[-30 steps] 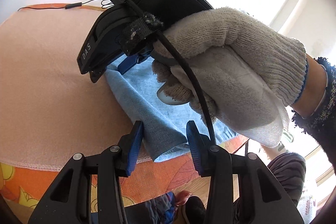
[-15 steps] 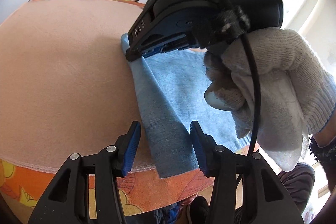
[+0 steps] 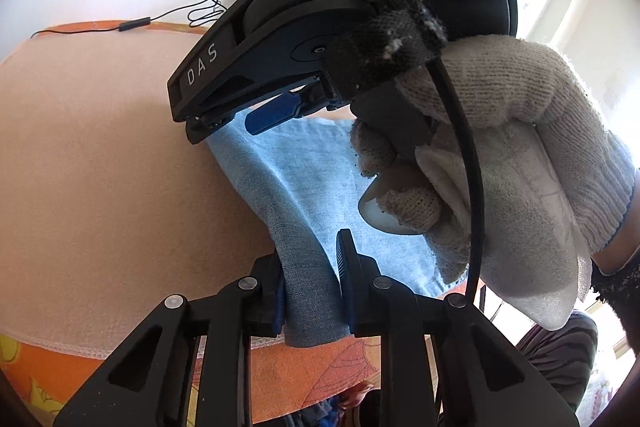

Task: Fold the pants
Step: 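Close the left tool on the folded jeans edge, then close the right tool on the jeans leg end beside the left tool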

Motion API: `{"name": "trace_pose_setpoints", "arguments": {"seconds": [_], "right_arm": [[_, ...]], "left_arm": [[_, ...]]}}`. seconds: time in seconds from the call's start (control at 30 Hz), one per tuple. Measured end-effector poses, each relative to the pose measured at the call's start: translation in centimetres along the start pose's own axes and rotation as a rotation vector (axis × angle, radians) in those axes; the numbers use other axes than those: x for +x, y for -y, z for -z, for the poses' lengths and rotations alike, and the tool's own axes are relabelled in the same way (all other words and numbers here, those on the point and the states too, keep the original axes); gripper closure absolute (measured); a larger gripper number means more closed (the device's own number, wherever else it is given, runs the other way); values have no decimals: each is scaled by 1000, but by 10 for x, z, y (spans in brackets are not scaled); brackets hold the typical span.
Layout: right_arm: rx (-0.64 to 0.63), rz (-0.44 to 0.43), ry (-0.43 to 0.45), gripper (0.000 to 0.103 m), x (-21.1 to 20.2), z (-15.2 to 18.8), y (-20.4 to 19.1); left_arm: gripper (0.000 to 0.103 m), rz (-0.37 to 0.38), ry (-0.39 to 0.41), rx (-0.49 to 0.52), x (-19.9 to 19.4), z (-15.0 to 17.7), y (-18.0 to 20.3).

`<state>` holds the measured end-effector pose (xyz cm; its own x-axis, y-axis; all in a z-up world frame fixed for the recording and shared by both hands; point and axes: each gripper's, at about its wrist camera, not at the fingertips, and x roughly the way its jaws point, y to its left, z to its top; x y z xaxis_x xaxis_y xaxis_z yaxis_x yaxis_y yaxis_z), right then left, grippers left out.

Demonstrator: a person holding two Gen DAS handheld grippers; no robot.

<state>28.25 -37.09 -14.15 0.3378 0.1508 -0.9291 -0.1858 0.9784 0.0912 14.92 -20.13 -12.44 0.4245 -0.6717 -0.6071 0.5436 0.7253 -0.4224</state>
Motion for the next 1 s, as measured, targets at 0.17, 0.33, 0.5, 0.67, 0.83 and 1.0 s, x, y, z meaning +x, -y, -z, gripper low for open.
{"name": "trace_pose_setpoints", "arguments": {"seconds": [0.17,0.33,0.5,0.67,0.83,1.0], "right_arm": [[4,-7,-30,56,15,1,-9],[55,-86,49,88,10,14,11],[193,-215,223,94,-21,33,51],[343,-332,344,94,-53,51,94],[370,-339,444,94,-90,60,122],[432,-336,491,95,-108,76,163]], "left_arm": [[83,3,17,30,-10,9,14],[84,17,27,50,-13,12,30],[85,80,57,70,-14,0,52],[86,138,100,133,-10,-16,76],[88,192,131,168,-7,-30,95],[88,236,121,184,14,-39,118]]}}
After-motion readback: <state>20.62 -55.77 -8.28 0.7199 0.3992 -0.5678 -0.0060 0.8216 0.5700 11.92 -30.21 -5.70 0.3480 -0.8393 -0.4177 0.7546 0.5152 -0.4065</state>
